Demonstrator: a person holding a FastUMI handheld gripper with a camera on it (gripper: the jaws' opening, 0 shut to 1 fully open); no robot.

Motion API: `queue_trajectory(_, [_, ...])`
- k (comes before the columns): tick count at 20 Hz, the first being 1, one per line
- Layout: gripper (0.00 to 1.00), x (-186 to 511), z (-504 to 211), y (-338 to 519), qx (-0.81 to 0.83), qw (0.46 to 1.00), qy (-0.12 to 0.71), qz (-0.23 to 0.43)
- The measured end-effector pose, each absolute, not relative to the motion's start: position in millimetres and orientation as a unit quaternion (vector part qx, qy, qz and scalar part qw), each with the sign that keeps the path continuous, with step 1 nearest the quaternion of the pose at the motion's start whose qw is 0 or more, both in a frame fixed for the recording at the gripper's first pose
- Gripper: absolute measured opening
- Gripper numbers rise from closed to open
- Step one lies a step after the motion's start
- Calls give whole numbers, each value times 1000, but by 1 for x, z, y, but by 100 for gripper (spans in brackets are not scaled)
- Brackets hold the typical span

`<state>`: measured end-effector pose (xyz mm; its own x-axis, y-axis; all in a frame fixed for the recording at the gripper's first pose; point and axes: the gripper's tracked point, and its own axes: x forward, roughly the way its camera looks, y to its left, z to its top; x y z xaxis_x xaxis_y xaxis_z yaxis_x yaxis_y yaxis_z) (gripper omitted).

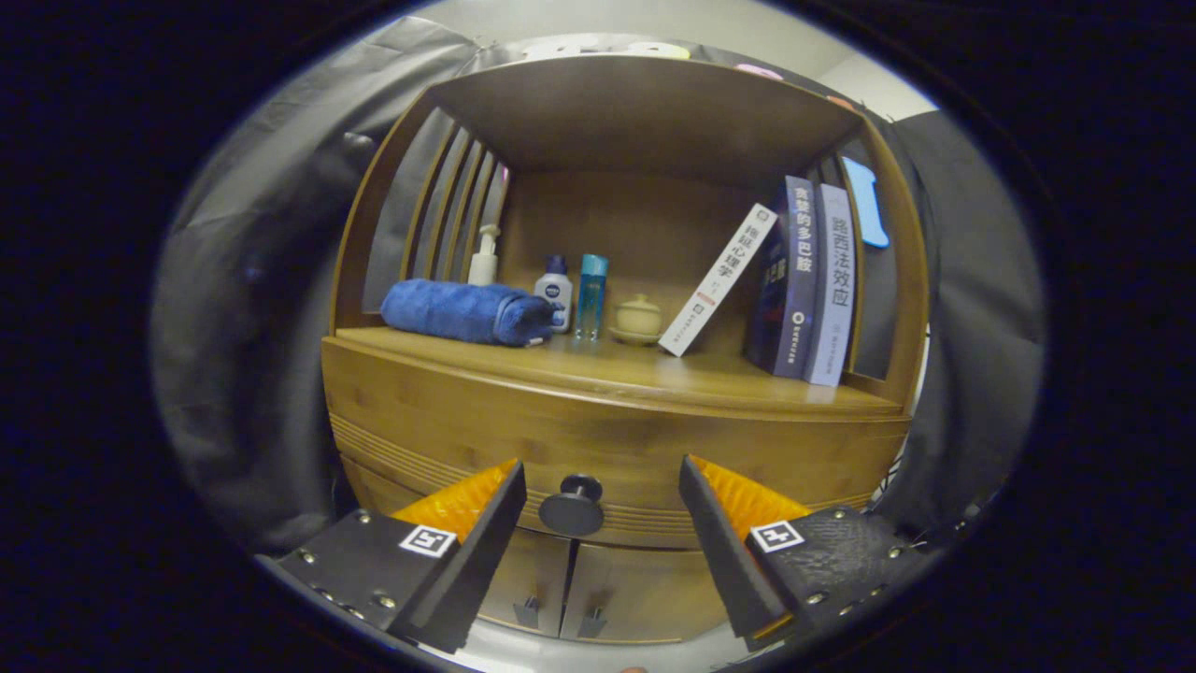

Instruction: Pull open the drawer, take out the items inside it, and place them on the countertop above the cabinet.

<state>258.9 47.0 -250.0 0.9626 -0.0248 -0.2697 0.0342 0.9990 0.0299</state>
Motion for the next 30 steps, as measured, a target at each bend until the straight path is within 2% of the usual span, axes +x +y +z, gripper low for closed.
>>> queue_trajectory(13, [98, 279, -276, 47, 4, 988, 151, -36])
queue_trajectory(16, [69, 283, -283, 63, 44, 985, 167, -23])
queue_trajectory(19, [41, 279, -278, 60, 38, 985, 160, -41])
queue_trajectory(22, [42, 280, -282, 59, 41, 984, 169, -46])
queue_trajectory(24, [35, 279, -280, 59, 57, 982, 175, -47])
queue_trajectory(27, [35, 278, -281, 59, 63, 980, 185, -46])
queue_trajectory(30, [24, 278, -283, 59, 69, 978, 190, -49])
